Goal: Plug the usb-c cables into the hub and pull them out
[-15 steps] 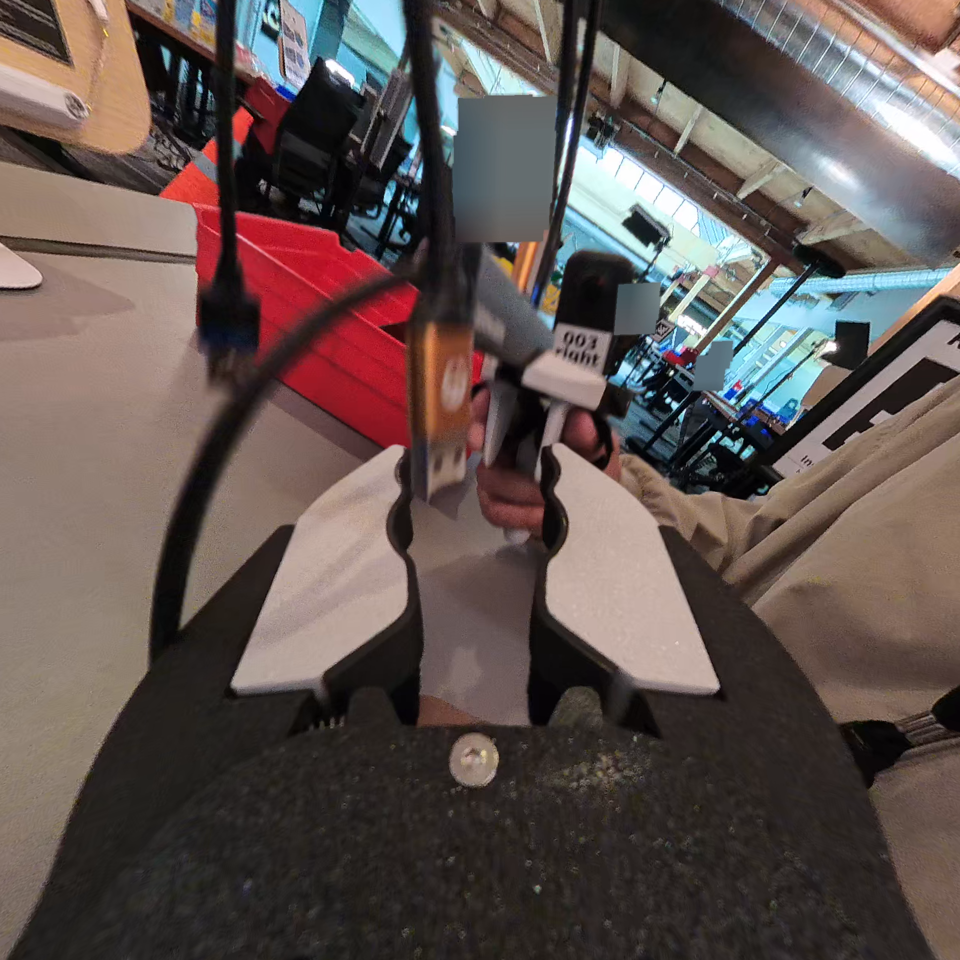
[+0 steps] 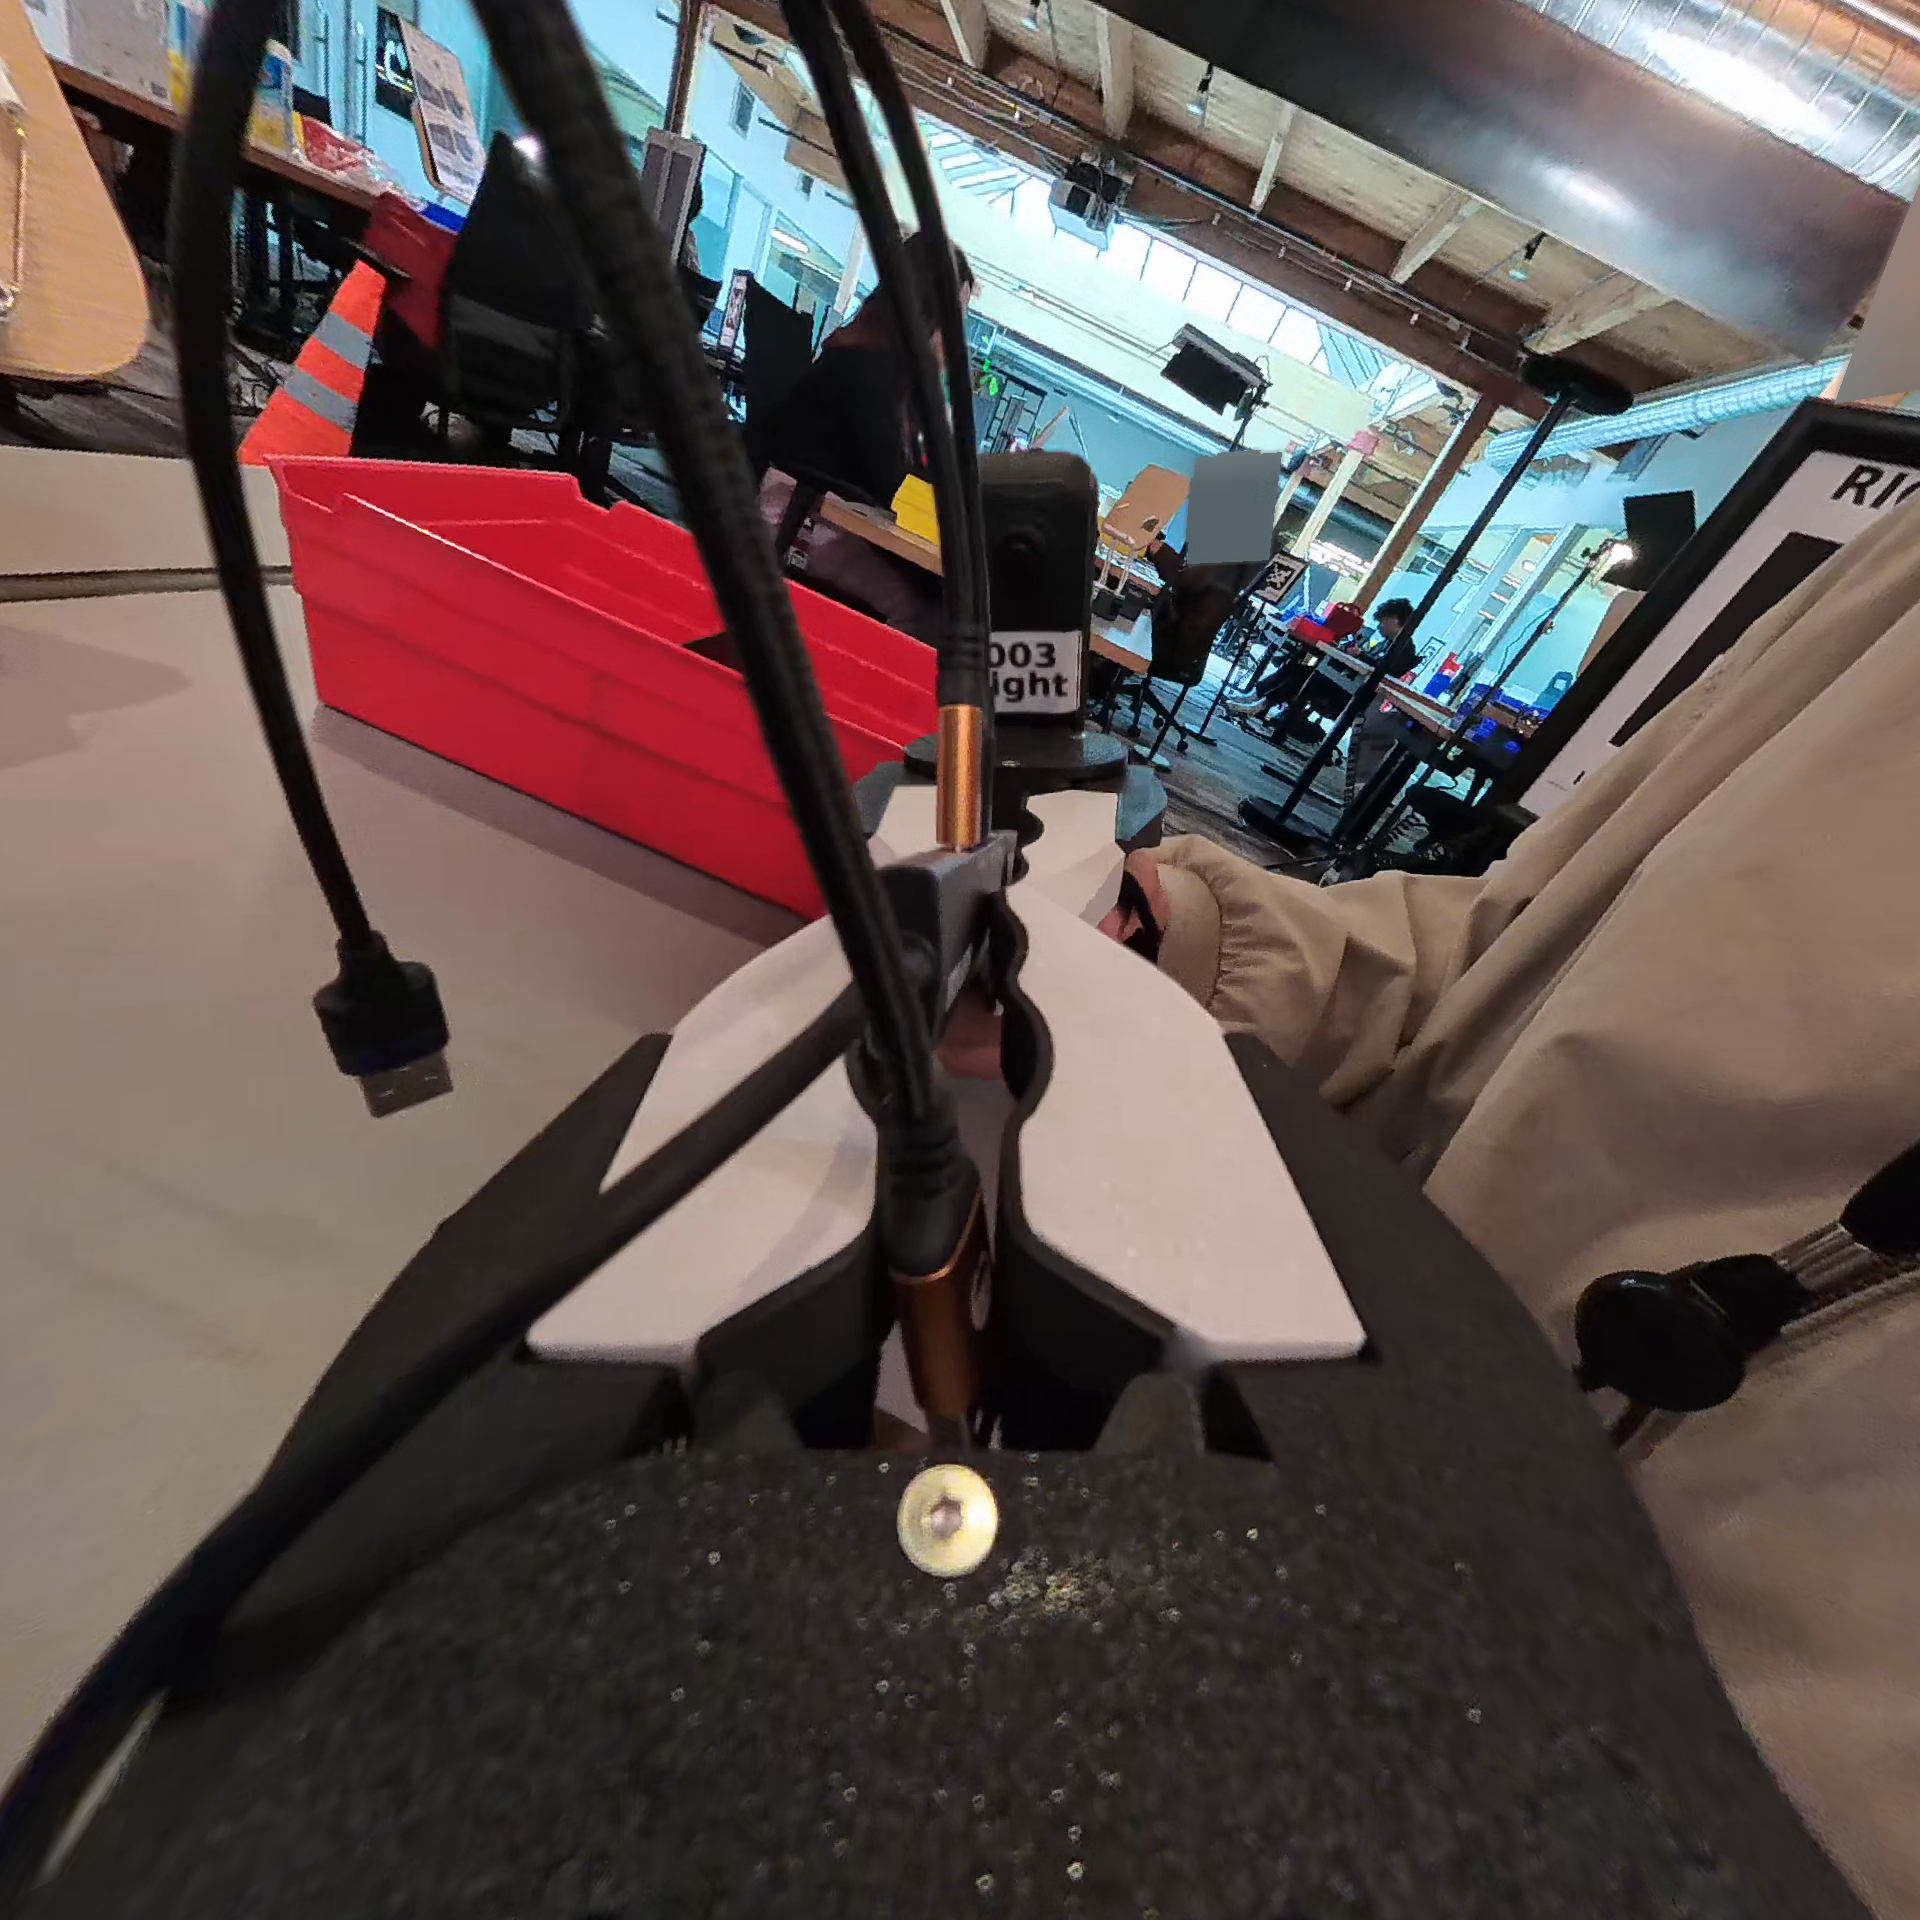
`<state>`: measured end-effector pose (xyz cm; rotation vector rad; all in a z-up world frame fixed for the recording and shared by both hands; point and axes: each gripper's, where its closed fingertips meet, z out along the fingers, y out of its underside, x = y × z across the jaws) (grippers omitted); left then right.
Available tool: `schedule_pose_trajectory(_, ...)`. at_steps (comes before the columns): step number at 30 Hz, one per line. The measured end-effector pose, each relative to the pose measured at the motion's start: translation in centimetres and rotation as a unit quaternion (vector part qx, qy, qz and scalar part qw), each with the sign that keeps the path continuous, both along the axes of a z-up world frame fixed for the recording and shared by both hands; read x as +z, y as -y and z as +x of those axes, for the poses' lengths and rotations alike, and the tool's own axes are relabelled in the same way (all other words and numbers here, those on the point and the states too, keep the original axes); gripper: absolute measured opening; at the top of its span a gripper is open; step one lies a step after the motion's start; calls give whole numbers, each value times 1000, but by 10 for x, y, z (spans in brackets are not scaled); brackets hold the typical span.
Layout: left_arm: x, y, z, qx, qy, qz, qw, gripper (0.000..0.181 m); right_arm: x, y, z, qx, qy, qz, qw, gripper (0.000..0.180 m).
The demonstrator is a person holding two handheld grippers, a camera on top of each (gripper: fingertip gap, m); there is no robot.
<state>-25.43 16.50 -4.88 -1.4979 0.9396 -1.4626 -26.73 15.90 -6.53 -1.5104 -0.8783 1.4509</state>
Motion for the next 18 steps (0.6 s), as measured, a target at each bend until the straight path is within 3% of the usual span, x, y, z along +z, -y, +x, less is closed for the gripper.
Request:
schedule_pose_trajectory(5,1,0,4,19,9,8,1000,10,-5,-1,3,4,17,-4,1000,8)
schedule_pose_trajectory(9,-3,-7,5,72,-30,114,990,10,-8,-12,7,-27,25,-14,999,14)
schedule_pose_trajectory(11,-11,-20,-3,133,-88,211,964,10,-13,-26,12,-77,48,-15,996,40)
schedule_pose_trajectory(12,-17,-28,-8,163,-127,259,944,10,-16,-32,16,-99,69,-16,993,44)
schedule_pose_trajectory(15,-35,-47,-21,225,-238,380,865,10,-19,-33,18,-118,111,9,987,39)
schedule_pose_trajectory(18,-42,-52,-21,242,-274,428,827,10,-15,-22,4,-105,111,19,988,36)
